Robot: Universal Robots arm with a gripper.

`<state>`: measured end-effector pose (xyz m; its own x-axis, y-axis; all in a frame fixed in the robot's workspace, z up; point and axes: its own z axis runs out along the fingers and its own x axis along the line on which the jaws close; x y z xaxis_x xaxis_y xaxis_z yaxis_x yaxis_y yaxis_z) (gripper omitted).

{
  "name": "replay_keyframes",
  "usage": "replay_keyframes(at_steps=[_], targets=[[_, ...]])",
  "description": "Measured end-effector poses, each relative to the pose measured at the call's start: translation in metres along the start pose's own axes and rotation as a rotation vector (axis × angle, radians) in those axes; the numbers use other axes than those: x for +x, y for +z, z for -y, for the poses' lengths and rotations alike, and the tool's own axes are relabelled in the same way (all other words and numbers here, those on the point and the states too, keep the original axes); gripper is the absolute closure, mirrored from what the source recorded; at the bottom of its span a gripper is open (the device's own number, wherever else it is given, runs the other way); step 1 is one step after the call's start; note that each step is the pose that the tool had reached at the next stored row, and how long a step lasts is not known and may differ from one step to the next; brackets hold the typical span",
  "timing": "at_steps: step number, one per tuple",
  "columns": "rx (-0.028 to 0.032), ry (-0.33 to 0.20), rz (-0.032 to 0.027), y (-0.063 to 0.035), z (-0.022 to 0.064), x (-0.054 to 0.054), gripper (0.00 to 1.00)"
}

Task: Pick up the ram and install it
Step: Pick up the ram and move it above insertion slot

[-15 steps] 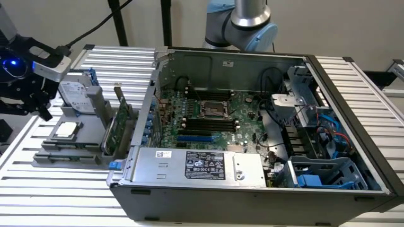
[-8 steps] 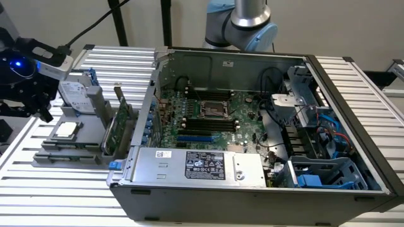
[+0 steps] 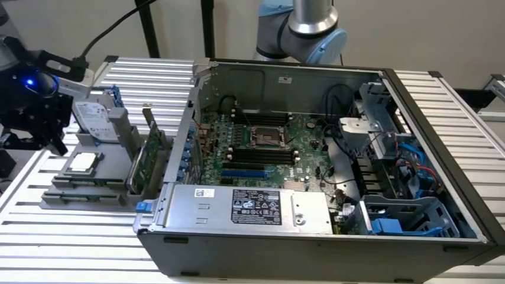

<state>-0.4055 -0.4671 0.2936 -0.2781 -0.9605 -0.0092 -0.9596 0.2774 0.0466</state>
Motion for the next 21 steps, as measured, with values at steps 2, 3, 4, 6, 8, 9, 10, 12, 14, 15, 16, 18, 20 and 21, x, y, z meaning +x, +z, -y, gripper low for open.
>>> replay_keyframes(at_steps=[2, 3, 4, 6, 8, 9, 10, 12, 14, 15, 16, 18, 20, 21], targets=[[-0.0003, -0.032, -0.0016, 0.0015, 0.0001, 0.000, 1.00], [-0.0005, -0.049, -0.0023, 0.0023, 0.0001, 0.000, 1.00], [-0.0006, -0.066, -0.0031, 0.0031, 0.0001, 0.000, 1.00], [-0.0010, -0.098, -0.0046, 0.0046, 0.0002, 0.000, 1.00], [-0.0013, -0.128, -0.0060, 0.0061, 0.0003, 0.000, 1.00], [-0.0013, -0.143, -0.0066, 0.0070, 0.0003, 0.000, 1.00], [-0.0014, -0.158, -0.0073, 0.0078, 0.0004, 0.000, 1.00], [-0.0017, -0.184, -0.0086, 0.0093, 0.0005, 0.000, 1.00], [-0.0020, -0.206, -0.0098, 0.0106, 0.0006, 0.001, 1.00], [-0.0020, -0.215, -0.0102, 0.0111, 0.0008, 0.001, 1.00], [-0.0017, -0.224, -0.0105, 0.0116, 0.0010, 0.002, 1.00], [0.0000, -0.236, -0.0107, 0.0124, 0.0016, 0.004, 1.00], [0.0047, -0.245, -0.0102, 0.0131, 0.0027, 0.007, 1.00], [0.0071, -0.248, -0.0100, 0.0134, 0.0032, 0.009, 1.00]])
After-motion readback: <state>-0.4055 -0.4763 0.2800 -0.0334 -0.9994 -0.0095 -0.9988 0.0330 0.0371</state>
